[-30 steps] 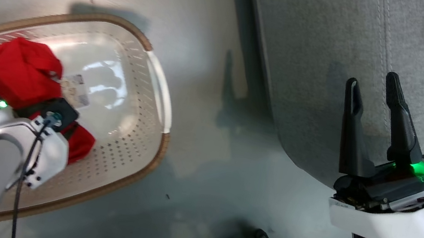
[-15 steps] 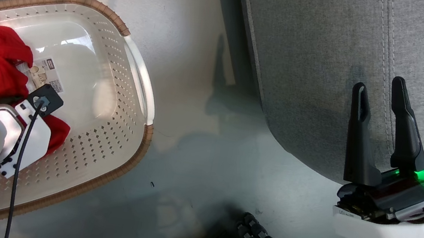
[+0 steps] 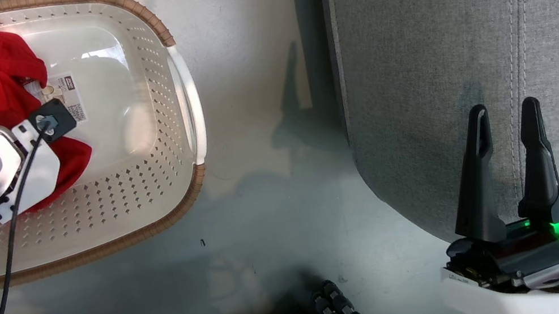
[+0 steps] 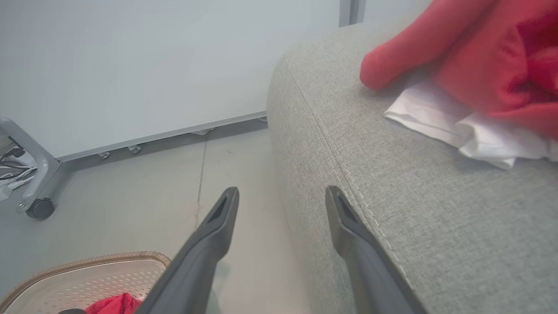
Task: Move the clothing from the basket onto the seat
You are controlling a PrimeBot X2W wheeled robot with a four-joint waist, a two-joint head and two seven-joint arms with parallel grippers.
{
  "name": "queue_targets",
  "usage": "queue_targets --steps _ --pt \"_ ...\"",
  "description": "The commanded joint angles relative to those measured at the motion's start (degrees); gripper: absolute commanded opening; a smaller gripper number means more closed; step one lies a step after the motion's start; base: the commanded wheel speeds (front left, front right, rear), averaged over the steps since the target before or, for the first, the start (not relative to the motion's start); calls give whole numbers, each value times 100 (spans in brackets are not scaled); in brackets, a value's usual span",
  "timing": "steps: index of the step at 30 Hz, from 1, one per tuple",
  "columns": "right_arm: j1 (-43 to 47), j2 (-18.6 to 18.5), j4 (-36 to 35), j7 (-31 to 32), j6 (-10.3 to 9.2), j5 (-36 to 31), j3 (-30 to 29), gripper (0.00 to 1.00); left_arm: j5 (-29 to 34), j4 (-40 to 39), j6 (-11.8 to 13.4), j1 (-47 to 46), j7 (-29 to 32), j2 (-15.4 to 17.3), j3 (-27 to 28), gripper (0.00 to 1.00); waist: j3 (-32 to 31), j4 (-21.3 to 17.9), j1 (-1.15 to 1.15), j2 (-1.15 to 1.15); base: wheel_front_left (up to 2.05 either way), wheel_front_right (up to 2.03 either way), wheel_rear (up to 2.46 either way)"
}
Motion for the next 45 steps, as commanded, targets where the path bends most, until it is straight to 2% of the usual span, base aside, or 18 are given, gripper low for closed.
queue_targets --steps 1,6,11,24,30,34,45 --pt "-91 -10 -2 -30 4 -50 36 100 -104 82 94 -92 -120 116 105 0 -37 -12 0 0 0 0 0" --pt "-208 -11 144 -30 3 -150 86 100 -477 4 119 37 -694 -104 380 0 -280 75 0 0 0 0 0" --pt "-283 -13 344 -29 4 -398 8 100 -894 -109 151 170 -1209 -442 686 0 -679 437 0 0 0 0 0" --pt "-198 -18 866 85 4 -882 -232 100 -1560 -834 181 712 -1970 -1154 1106 0 -1737 1289 0 0 0 0 0" --pt "-66 -21 1016 425 3 -1188 -444 100 -1843 -1525 323 1141 -2050 -1223 1455 0 -2297 1655 0 0 0 0 0" --pt "78 -20 990 681 4 -1364 -702 100 -1870 -2413 522 1566 -2054 -1200 1788 0 -2739 1970 0 0 0 0 0" --pt "432 -19 808 1139 4 -1542 -982 100 -1870 -4092 901 2532 -2052 -1063 2511 0 -3788 2415 0 0 0 0 0"
